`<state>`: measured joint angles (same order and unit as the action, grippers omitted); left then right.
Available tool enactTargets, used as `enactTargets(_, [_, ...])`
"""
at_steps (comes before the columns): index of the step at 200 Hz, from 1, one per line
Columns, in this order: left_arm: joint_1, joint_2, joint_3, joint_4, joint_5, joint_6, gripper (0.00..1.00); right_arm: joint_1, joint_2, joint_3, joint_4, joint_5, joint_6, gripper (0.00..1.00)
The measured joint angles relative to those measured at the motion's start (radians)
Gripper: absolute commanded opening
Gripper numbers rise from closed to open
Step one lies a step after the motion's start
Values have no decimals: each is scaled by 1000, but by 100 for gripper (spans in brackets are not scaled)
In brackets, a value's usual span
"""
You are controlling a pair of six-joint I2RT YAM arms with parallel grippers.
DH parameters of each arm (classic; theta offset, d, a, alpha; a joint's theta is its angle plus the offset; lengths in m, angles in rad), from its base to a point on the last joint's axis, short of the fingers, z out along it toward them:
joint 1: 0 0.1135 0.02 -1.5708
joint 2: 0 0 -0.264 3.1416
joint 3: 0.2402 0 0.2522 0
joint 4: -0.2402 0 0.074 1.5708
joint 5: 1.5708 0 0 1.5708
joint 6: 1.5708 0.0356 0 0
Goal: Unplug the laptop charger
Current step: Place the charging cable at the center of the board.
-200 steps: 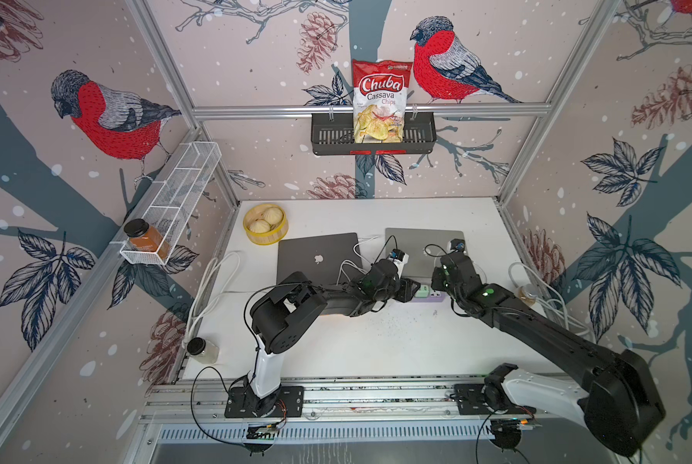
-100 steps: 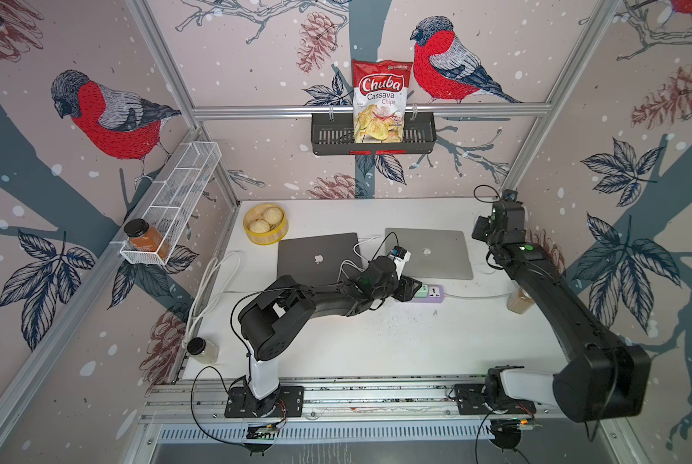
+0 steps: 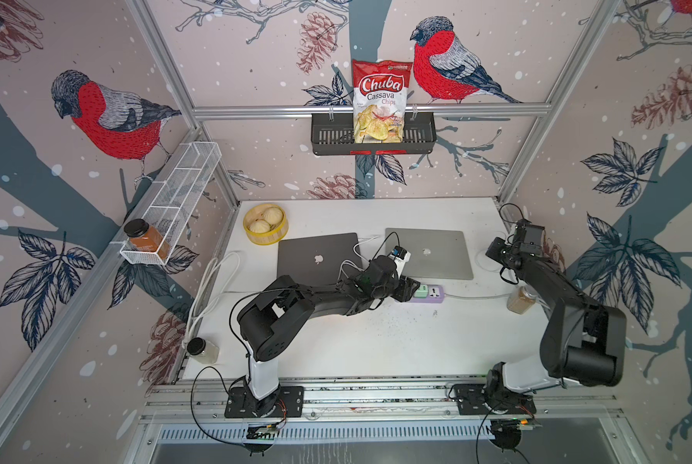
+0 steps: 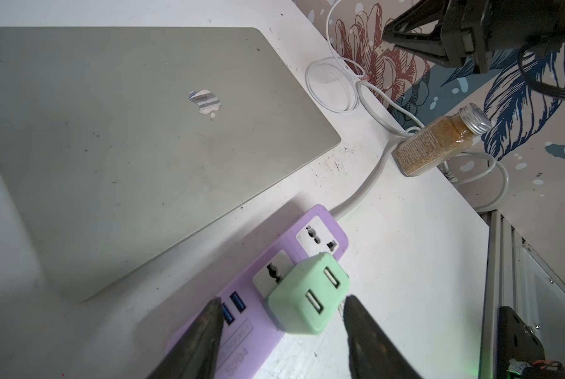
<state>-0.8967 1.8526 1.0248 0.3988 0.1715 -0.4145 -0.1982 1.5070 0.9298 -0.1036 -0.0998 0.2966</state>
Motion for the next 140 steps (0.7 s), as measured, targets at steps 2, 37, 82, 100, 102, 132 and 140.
enactTargets(2, [1, -1, -2, 0, -1, 0, 60, 0, 2, 0, 2, -3, 1, 3])
enactTargets(37, [8, -11, -31, 7, -16, 0, 60, -26, 42, -8, 59, -48, 21, 19])
enactTargets(82, [12, -28, -48, 8, -16, 2, 60, -51, 87, -35, 89, -54, 23, 48])
enactTargets(100, [16, -34, -48, 8, -15, 2, 60, -42, 76, -43, 93, -54, 23, 53])
enactTargets(102, [17, -34, -48, 8, -15, 2, 60, -39, 73, -44, 92, -51, 23, 54])
enactTargets(132, [23, -34, -50, 8, -18, 2, 60, 8, 27, -52, 84, -15, 12, 62])
enactTargets(140, [23, -34, -50, 8, -17, 2, 60, 19, 14, -61, 79, -2, 9, 67])
